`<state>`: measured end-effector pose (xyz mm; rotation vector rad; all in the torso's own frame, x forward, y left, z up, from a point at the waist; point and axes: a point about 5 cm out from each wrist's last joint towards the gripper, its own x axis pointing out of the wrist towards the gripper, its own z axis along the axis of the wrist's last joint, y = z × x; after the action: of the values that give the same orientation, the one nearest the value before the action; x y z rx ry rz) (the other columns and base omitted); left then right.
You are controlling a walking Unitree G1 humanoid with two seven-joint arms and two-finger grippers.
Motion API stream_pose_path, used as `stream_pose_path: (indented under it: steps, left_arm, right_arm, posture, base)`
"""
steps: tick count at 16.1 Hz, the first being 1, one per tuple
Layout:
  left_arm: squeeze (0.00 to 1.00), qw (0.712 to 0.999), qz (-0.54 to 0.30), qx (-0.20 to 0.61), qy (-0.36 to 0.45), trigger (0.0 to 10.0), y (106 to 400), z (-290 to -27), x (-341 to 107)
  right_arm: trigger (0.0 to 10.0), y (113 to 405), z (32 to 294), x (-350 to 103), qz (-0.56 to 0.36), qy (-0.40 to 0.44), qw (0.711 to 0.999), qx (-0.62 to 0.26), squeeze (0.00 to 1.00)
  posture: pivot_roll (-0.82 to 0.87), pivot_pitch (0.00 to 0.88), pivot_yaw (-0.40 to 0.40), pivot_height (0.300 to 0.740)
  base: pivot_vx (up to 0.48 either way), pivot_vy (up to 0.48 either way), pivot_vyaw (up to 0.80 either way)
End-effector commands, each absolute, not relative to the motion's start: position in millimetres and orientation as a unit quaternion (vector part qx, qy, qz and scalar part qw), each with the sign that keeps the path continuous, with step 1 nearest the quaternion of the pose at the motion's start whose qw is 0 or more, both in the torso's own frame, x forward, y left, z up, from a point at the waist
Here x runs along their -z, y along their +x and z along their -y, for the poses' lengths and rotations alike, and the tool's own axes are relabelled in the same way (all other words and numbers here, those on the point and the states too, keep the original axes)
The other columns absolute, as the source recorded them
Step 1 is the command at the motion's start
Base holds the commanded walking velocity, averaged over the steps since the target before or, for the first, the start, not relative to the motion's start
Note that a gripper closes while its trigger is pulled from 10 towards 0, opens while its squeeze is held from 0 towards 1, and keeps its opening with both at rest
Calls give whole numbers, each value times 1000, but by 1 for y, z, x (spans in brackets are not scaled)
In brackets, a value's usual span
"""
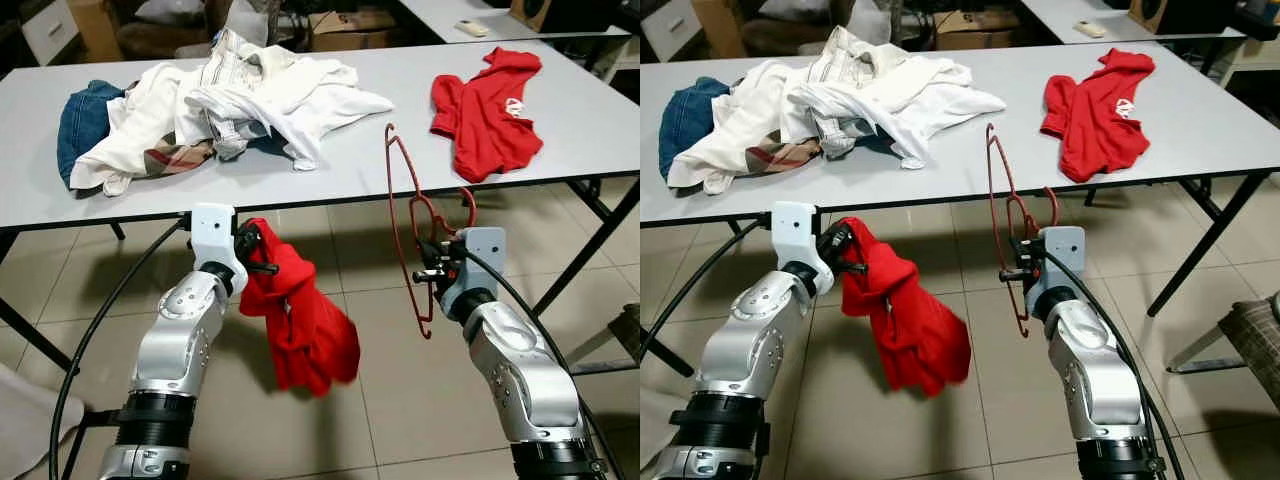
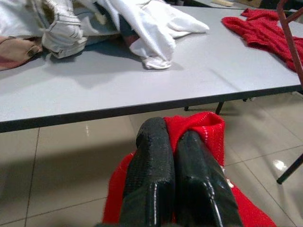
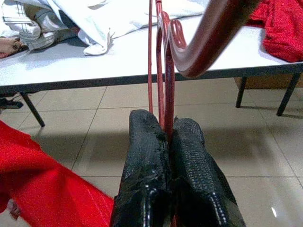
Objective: Hang hanger
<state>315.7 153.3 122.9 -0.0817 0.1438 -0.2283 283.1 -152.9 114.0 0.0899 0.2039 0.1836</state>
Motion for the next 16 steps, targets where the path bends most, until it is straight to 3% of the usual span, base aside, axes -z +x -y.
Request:
stream_pose_path:
  steps: [1, 16]
  left_arm:
    - [0, 991, -67, 113, -40, 10000, 318, -155, -128]
    - [0, 991, -62, 111, -41, 10000, 320, -156, -133]
  right_arm:
    - [10000, 284, 152, -114, -102, 42, 989, -94, 0]
    - [10000, 285, 151, -121, -88, 32, 991, -97, 0]
  posture:
    - [-138, 0, 16, 740]
    - [-145, 0, 25, 740]
  base:
    - [319, 0, 0]
    - [389, 0, 0]
